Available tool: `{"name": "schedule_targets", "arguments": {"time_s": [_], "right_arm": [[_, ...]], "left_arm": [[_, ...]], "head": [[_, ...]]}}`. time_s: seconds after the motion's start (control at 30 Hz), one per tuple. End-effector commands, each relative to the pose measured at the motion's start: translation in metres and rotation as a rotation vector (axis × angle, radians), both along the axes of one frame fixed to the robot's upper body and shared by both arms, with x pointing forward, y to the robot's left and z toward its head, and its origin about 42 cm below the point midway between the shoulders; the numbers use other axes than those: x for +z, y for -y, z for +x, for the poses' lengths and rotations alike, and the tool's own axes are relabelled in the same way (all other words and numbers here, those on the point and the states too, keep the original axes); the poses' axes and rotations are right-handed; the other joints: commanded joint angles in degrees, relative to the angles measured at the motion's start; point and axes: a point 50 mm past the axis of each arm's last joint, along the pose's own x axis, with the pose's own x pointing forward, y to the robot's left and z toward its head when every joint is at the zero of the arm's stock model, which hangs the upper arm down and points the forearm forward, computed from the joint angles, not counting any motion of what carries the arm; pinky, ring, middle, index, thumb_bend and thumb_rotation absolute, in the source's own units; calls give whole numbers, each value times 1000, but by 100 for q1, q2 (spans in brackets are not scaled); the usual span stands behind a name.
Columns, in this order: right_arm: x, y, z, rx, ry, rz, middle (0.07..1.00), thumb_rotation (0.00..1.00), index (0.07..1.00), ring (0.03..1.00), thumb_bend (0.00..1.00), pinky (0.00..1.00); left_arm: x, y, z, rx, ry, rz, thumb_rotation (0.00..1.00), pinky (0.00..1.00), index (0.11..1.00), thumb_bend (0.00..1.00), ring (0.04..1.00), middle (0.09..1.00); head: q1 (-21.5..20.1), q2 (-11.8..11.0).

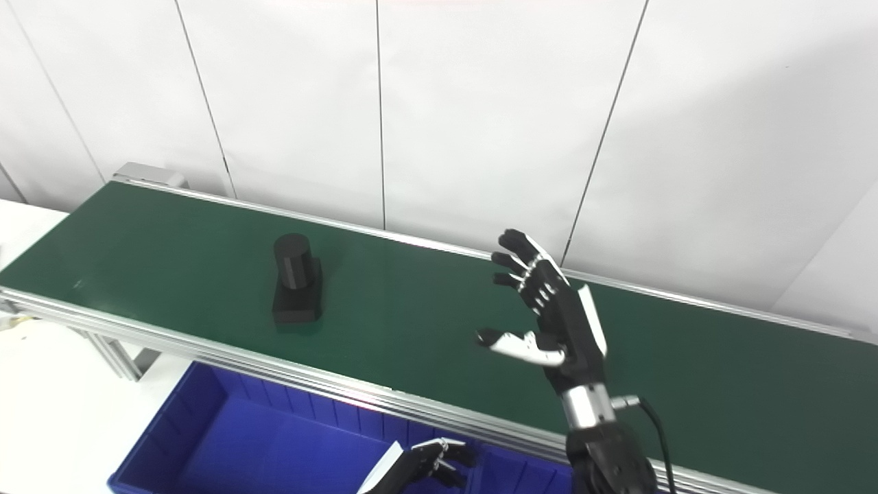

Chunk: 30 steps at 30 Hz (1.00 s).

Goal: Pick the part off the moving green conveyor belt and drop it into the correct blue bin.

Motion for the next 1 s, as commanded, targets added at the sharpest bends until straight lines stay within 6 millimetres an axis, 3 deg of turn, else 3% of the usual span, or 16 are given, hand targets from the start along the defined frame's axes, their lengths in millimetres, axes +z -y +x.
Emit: {"name": "schedule_targets", "arguments": {"time_s": [0.0, 0.37, 0.6, 0.97], "right_arm": [[21, -15, 17, 16, 92, 30, 866, 238, 852, 792, 974, 709], [8, -36, 47, 21, -17, -79, 875, 295, 853, 786, 1000, 686], [9, -55, 50, -34, 9, -191, 877, 287, 861, 782, 989, 645], [16, -75, 49, -28, 37, -217, 895, 242, 870, 775, 961, 629]], "left_arm": [[10, 10, 9, -21, 68, -10, 103, 636, 728, 881, 699, 730], [10, 15, 5, -33, 90, 9, 74, 625, 718, 873, 684, 714], [11, 17, 3, -35, 90, 0, 77, 622, 718, 870, 685, 717], [11, 21, 1, -40, 84, -13, 113, 621, 721, 883, 692, 723]], "head": [[8, 3], [40, 1], [34, 5], [74, 33]]}}
